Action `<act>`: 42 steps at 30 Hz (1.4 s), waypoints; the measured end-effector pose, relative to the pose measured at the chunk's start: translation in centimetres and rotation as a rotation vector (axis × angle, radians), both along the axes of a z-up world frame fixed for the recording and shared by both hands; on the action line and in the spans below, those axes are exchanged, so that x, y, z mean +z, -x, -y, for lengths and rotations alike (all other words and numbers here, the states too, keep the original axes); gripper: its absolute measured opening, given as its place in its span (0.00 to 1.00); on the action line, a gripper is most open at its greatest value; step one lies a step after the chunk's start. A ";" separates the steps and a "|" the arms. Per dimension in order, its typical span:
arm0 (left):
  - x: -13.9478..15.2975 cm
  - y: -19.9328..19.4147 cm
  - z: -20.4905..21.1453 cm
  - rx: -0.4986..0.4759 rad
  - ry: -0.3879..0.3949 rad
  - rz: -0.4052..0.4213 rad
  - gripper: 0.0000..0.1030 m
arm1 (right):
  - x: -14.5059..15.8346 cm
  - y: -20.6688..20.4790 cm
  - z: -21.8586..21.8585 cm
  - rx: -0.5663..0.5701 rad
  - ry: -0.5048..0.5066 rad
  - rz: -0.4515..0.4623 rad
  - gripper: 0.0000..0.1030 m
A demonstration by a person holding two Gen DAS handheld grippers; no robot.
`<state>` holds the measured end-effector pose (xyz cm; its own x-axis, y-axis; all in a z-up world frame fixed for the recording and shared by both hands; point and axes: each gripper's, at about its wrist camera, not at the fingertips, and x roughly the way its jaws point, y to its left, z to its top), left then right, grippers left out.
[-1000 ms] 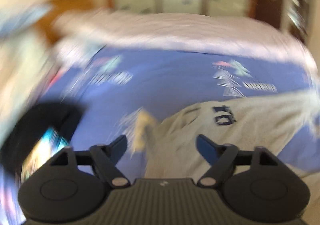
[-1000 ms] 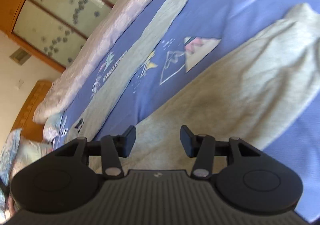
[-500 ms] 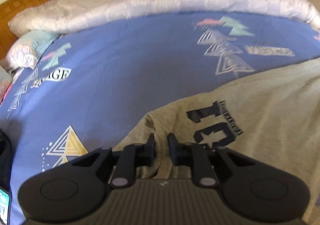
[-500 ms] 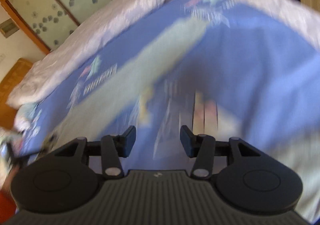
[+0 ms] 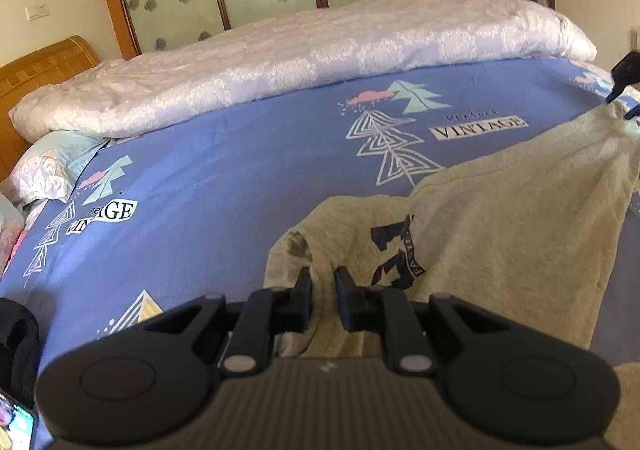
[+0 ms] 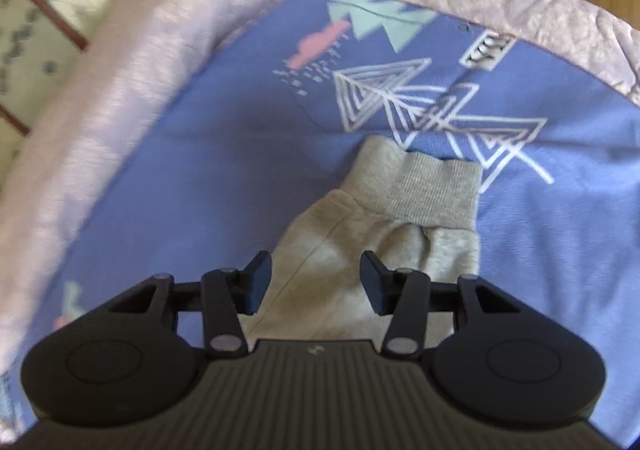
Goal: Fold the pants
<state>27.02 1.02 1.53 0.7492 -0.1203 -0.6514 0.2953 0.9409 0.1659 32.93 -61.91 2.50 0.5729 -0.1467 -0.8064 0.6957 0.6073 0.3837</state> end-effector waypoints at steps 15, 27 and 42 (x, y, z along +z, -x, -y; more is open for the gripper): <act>1.7 7.8 -0.8 -0.001 0.048 0.041 0.12 | 0.3 1.3 1.0 -0.108 -0.090 0.081 0.46; 2.9 10.6 -2.1 0.053 0.122 0.012 0.12 | -0.5 4.0 0.7 -0.119 0.001 0.132 0.07; 8.1 23.8 -8.0 -0.022 0.227 0.046 0.12 | 6.9 36.3 1.5 -0.134 -0.094 0.309 0.07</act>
